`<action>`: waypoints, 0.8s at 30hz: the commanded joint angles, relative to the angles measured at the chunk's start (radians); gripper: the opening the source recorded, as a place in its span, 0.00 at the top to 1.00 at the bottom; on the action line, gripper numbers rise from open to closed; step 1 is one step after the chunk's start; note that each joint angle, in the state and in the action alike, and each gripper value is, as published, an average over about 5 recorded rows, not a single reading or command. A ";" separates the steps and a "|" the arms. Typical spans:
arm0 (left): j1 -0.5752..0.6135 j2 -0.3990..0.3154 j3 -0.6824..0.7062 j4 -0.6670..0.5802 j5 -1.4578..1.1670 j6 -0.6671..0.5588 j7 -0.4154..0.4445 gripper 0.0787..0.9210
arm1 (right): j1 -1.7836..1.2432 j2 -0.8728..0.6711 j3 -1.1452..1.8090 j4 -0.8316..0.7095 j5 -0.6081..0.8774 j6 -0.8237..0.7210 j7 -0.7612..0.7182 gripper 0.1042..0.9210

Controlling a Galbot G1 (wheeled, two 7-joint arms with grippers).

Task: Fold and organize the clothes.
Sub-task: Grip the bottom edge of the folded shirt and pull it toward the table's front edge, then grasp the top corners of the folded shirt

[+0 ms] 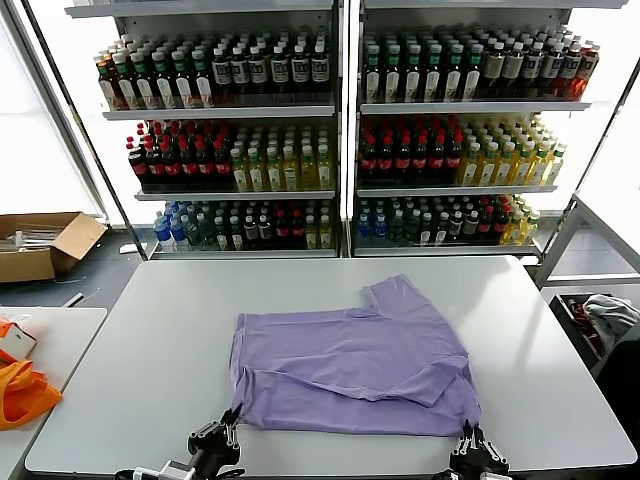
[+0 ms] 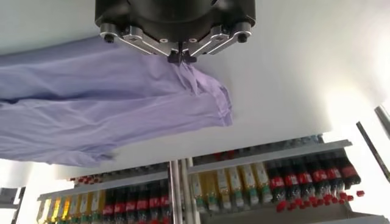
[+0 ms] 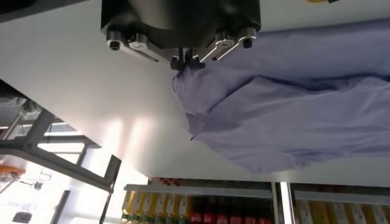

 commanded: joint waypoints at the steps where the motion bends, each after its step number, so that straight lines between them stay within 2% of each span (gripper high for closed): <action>1: 0.031 -0.026 0.005 -0.011 0.009 -0.003 -0.018 0.95 | -0.037 0.000 0.000 0.000 -0.009 0.012 0.006 0.64; 8: -0.007 -0.045 -0.025 -0.062 0.007 -0.019 -0.051 0.72 | -0.050 0.010 0.023 0.073 -0.016 0.050 0.002 0.40; 15: -0.172 0.032 -0.130 -0.112 -0.055 -0.021 0.030 0.48 | 0.109 0.000 0.076 0.132 -0.020 0.080 -0.114 0.16; 17: -0.232 0.062 -0.140 -0.087 -0.068 -0.038 0.087 0.41 | 0.197 -0.019 0.130 0.103 -0.013 0.076 -0.158 0.14; 20: -0.376 0.100 -0.119 0.033 -0.068 -0.077 0.170 0.31 | 0.352 -0.078 0.194 0.015 0.005 0.044 -0.247 0.12; 24: -0.561 0.100 -0.062 0.151 -0.135 -0.038 0.199 0.18 | 0.545 -0.214 0.196 -0.101 0.111 -0.065 -0.358 0.12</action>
